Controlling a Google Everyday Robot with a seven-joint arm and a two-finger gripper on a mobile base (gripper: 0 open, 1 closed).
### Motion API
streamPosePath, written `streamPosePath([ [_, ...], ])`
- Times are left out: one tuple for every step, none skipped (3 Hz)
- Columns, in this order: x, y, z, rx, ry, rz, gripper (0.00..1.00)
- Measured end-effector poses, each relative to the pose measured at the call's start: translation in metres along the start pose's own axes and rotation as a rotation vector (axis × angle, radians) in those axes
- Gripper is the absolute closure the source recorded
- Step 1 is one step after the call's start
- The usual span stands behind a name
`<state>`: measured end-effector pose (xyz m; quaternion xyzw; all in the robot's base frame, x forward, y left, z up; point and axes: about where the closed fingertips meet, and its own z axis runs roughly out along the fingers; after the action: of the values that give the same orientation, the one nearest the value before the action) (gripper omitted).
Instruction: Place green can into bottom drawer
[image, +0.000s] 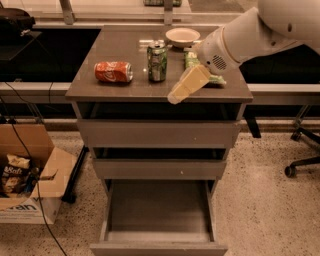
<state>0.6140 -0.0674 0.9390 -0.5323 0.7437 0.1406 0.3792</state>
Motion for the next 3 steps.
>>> streamPosePath([
  [-0.006,-0.016,0.020,0.004,-0.043,0.013,0.00],
  [-0.013,-0.032,0.045,-0.015,-0.096,0.023,0.00],
  [-0.017,-0.050,0.067,-0.025,-0.151,0.044,0.00],
])
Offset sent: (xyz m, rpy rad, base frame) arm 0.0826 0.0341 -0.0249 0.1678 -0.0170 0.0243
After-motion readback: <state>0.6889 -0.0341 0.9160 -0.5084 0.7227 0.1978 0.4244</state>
